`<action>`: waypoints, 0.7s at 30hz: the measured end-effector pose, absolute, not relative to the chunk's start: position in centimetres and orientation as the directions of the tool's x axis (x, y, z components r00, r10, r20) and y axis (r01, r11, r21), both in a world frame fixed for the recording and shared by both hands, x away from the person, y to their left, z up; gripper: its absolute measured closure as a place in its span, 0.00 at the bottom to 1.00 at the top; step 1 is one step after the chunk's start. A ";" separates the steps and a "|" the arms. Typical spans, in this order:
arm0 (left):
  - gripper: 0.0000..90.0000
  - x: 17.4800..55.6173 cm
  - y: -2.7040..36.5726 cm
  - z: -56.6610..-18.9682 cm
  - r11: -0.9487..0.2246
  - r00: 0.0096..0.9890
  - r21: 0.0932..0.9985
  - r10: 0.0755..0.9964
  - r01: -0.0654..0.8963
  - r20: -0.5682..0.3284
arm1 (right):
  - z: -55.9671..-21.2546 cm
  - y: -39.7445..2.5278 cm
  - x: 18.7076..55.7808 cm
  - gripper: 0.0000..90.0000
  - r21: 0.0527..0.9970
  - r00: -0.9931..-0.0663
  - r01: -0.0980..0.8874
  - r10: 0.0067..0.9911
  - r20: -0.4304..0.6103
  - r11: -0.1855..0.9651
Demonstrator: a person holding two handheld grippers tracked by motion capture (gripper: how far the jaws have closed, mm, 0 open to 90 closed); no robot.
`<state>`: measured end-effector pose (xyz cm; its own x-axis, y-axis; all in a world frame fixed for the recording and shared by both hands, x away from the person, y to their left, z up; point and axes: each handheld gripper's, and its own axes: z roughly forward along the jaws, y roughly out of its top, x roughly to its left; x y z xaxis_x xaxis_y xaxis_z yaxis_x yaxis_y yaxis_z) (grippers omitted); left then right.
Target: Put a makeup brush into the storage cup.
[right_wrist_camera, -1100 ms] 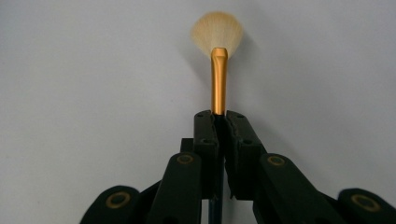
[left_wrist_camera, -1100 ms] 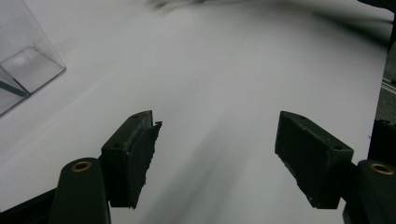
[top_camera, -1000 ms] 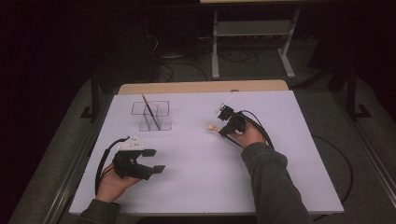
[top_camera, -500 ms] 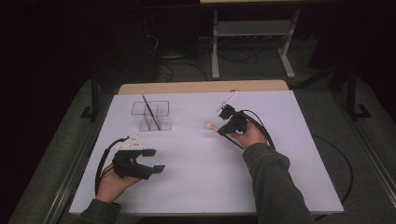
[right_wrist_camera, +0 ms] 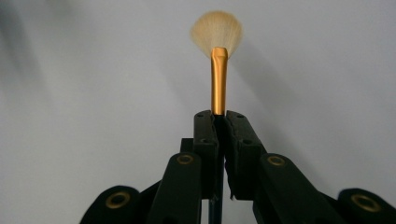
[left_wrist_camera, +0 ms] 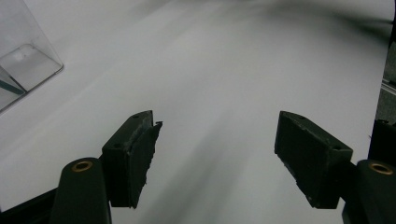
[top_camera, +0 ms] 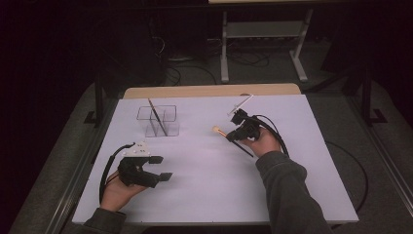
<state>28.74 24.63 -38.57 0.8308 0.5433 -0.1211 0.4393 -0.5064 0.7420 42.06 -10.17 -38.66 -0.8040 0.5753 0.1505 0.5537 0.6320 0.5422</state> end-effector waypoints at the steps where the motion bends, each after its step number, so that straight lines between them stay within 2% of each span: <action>1: 0.32 28.8 24.6 -38.6 -0.505 0.831 0.743 0.543 0.439 -0.122 | -38.6 -10.2 42.0 0.92 0.547 -0.807 0.551 0.571 0.153 0.631; 21: 0.31 28.7 24.6 -38.6 -0.504 0.834 0.748 0.538 0.433 -0.120 | -37.7 -10.8 39.6 0.92 0.613 -0.821 0.525 0.540 0.184 0.591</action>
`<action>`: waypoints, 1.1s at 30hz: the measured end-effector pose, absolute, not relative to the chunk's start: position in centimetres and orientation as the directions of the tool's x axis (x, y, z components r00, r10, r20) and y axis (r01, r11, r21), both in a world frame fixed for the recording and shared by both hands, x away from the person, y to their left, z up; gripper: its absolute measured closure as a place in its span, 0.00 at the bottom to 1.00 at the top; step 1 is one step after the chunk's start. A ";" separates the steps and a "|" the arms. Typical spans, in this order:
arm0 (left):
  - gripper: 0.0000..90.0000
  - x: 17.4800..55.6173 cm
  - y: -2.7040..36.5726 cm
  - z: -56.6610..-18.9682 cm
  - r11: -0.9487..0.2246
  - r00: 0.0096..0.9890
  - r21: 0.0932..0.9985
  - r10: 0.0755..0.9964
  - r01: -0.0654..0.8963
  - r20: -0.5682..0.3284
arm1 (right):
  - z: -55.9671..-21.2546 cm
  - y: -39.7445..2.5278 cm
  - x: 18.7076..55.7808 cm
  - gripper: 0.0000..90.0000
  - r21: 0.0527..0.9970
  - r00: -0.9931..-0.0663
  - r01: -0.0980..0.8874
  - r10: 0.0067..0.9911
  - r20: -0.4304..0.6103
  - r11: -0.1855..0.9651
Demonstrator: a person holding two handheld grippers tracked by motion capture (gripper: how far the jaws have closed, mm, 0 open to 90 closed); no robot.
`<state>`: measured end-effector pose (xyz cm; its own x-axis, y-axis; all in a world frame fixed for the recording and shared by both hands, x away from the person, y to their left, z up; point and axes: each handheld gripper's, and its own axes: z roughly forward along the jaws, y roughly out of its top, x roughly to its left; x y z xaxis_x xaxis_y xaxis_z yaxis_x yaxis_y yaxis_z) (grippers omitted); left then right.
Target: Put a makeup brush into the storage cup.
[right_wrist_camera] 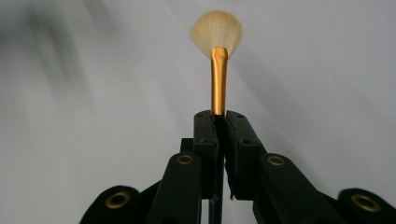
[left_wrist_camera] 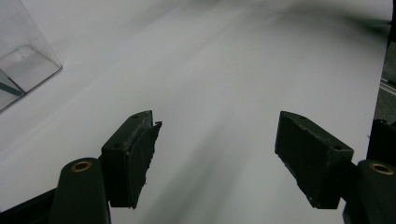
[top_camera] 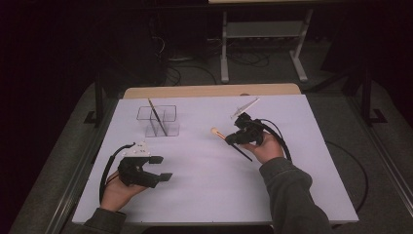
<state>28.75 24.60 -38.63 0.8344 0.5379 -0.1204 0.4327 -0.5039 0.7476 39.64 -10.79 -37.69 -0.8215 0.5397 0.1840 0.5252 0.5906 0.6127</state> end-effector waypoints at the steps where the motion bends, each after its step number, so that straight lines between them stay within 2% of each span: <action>1: 0.31 28.7 24.6 -38.6 -0.501 0.833 0.749 0.539 0.434 -0.122 | -37.6 -10.8 39.5 0.92 0.618 -0.825 0.521 0.532 0.188 0.589; 33: 0.31 28.7 24.3 -38.4 -0.504 0.836 0.749 0.536 0.431 -0.121 | -37.5 -11.7 35.6 0.92 0.690 -0.861 0.465 0.465 0.207 0.554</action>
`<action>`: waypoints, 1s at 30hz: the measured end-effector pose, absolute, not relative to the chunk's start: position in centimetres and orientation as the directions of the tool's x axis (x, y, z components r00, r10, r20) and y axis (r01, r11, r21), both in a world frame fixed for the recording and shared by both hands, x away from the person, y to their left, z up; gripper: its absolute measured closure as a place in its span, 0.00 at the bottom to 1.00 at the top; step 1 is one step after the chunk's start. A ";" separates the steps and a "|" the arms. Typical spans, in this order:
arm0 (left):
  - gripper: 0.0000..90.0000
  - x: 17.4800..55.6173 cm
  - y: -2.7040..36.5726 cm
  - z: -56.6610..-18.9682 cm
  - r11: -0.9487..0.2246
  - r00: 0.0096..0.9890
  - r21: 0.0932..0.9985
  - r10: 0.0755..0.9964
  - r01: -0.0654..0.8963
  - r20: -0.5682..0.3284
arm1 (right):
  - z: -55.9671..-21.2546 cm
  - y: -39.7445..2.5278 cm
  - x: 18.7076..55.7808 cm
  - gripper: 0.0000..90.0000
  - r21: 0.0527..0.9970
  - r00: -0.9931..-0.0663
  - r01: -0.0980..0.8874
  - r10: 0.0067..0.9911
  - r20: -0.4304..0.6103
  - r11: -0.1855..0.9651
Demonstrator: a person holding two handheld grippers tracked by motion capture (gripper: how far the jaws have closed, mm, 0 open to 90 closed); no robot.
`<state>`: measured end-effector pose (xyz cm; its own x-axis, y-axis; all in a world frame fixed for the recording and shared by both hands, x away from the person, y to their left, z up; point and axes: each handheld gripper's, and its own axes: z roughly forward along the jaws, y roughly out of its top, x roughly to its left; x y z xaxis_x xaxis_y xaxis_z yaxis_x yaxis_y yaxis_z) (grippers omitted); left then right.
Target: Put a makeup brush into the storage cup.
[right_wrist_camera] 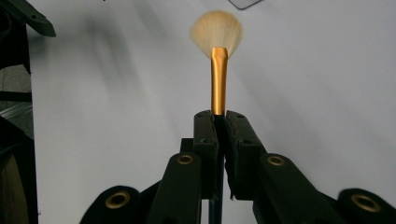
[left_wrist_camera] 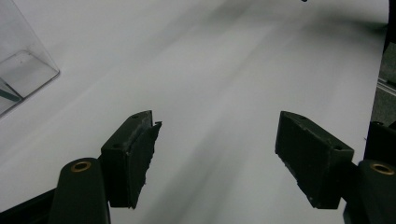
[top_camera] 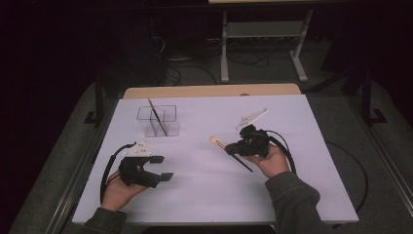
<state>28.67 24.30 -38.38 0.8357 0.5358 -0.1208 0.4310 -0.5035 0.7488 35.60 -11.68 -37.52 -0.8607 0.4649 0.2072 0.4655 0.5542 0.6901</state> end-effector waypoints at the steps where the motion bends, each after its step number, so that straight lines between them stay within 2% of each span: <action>1: 0.31 28.7 24.3 -38.4 -0.505 0.836 0.748 0.535 0.431 -0.120 | -37.5 -11.7 35.5 0.92 0.685 -0.859 0.470 0.468 0.210 0.556; 30: 0.31 29.7 22.8 -37.7 -0.522 0.854 0.745 0.506 0.415 -0.121 | -37.8 -12.1 33.2 0.92 0.738 -0.889 0.421 0.401 0.221 0.527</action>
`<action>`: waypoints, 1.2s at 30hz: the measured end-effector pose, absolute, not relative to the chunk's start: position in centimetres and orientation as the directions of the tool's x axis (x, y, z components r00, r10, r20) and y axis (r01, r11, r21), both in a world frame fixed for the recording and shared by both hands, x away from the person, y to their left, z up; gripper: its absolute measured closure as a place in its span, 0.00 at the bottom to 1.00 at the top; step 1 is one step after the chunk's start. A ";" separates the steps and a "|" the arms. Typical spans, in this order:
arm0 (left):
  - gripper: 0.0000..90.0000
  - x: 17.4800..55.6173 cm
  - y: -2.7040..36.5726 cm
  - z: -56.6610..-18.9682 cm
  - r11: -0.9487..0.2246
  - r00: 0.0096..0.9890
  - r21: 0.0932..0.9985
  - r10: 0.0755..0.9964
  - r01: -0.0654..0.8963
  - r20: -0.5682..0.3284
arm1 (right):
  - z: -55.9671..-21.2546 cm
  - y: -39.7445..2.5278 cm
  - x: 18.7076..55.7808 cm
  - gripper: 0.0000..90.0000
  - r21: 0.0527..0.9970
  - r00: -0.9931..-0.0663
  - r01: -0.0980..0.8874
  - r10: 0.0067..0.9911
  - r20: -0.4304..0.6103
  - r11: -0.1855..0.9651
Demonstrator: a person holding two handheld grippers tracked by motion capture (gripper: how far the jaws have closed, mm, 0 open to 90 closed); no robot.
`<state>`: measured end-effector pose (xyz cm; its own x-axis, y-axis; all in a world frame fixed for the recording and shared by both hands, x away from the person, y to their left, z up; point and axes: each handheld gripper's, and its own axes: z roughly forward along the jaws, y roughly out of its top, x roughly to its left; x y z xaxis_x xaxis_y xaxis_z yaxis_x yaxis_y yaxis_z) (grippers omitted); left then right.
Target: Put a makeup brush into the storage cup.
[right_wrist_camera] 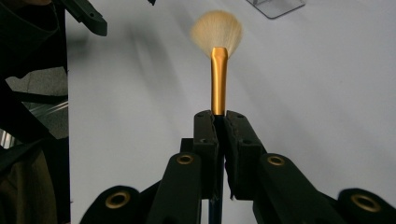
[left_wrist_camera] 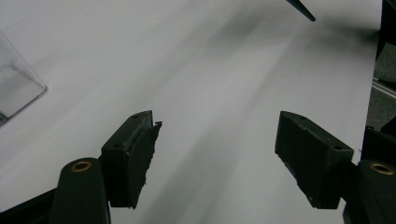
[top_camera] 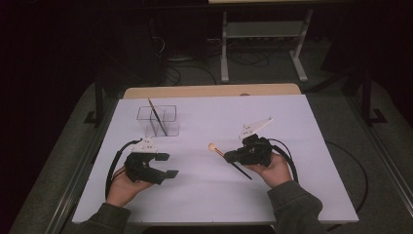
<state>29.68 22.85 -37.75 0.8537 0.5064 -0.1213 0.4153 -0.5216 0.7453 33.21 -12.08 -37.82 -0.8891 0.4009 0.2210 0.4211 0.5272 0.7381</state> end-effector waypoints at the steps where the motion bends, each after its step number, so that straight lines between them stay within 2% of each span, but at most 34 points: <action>1: 0.31 29.7 22.8 -37.7 -0.519 0.852 0.744 0.508 0.420 -0.126 | -37.8 -12.1 33.2 0.92 0.741 -0.890 0.419 0.398 0.222 0.525; 36: 0.32 30.7 17.8 -34.9 -0.585 0.898 0.724 0.426 0.366 -0.110 | -37.8 -11.7 31.4 0.92 0.790 -0.918 0.372 0.318 0.236 0.488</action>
